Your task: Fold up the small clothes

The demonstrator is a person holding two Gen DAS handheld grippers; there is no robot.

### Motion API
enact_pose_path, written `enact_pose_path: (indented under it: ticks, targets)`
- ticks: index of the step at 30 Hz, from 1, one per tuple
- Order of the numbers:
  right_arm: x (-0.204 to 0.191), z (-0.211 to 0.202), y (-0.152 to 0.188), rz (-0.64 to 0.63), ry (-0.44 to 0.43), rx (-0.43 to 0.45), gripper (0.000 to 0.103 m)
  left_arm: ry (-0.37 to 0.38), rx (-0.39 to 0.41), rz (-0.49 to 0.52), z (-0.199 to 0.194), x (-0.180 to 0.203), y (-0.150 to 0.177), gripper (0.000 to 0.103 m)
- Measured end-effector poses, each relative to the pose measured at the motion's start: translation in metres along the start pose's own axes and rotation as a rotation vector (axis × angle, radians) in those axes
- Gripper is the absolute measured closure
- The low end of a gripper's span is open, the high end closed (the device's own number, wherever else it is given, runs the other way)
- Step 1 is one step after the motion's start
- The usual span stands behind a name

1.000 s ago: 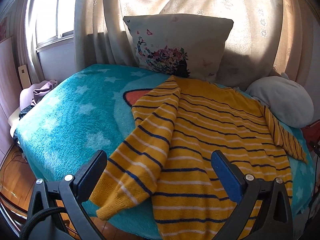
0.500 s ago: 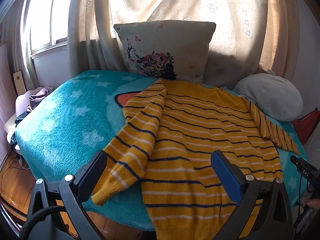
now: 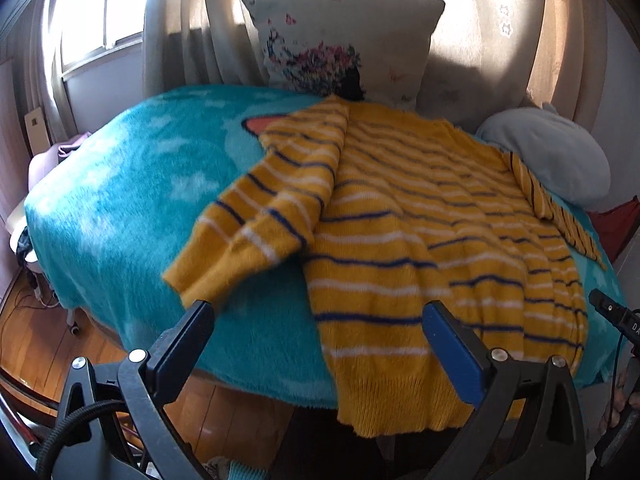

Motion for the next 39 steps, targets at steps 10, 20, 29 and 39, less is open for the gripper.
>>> enact_pose_path:
  ticks: [10,20,29,39]
  targets:
    - [-0.046,0.004,0.021,-0.15,-0.011,-0.026,0.063,0.078,-0.14,-0.007,0.034,0.005,0.031,0.023]
    - [-0.038,-0.012,0.031,-0.188,-0.006,-0.041,0.087,0.054,-0.073,0.063,0.002,0.004,0.033,0.052]
    - [-0.032,-0.032,0.006,-0.156,0.027,0.062,0.056,0.048,0.09,-0.105,-0.047,-0.041,-0.008,0.027]
    - [0.054,-0.019,-0.005,0.199,0.04,0.079,0.052,0.023,0.108,-0.093,-0.043,-0.037,-0.027,0.022]
Point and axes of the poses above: each gripper's, at about its wrist camera, not at the fingertips, and z roughly the way its jaws point, x to its right, y to its underside, the point moved 4 cm from there along z, roughly the way its jaws point, and after that the axes turned 13 degrees about -z, right-handed, at the moved point
